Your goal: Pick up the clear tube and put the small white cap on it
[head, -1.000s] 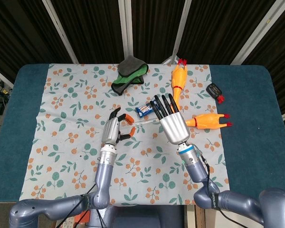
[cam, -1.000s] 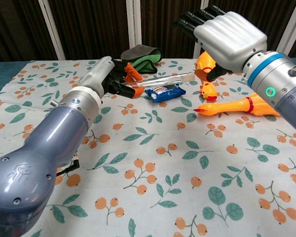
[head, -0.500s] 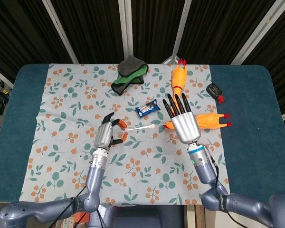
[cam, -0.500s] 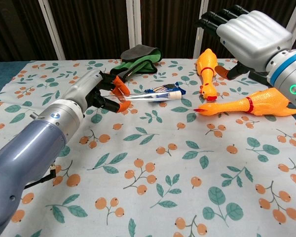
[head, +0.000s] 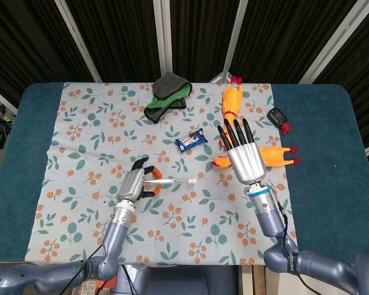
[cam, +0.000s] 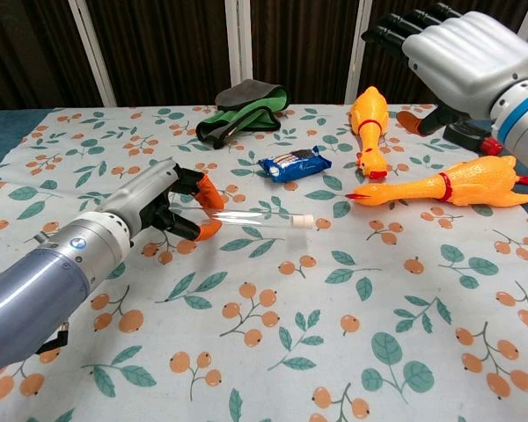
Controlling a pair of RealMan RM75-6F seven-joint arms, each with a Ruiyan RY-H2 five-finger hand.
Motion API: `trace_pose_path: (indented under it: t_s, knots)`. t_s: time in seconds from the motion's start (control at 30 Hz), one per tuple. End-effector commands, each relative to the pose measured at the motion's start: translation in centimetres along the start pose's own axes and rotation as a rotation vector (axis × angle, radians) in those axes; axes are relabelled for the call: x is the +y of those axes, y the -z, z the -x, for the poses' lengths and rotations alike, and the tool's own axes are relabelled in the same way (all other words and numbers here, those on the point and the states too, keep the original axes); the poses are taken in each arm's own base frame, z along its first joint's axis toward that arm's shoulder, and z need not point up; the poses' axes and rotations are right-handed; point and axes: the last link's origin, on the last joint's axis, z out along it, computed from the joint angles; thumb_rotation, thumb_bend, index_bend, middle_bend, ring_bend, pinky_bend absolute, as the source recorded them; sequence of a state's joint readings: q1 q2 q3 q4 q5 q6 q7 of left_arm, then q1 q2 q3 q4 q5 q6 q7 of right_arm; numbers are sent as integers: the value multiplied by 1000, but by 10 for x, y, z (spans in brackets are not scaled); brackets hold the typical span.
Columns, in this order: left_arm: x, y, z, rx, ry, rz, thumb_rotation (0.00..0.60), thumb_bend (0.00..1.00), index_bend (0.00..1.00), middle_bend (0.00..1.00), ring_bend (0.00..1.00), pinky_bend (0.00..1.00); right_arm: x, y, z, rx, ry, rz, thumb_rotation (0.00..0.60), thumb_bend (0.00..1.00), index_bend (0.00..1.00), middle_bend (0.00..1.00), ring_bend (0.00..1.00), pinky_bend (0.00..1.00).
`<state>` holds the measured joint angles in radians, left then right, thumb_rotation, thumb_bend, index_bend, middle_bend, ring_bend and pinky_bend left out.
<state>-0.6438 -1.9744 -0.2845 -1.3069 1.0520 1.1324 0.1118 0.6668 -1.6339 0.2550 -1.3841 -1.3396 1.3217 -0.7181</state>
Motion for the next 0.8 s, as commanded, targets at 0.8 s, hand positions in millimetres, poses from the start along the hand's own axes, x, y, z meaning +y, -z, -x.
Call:
trace_pose_path:
  t_s: [0.8]
  knots:
    - [-25,23,-107,113,-233,-61,600,265,244,144,3,0,48,49,-16,-189,-264,175,600,423,0,25,0,36]
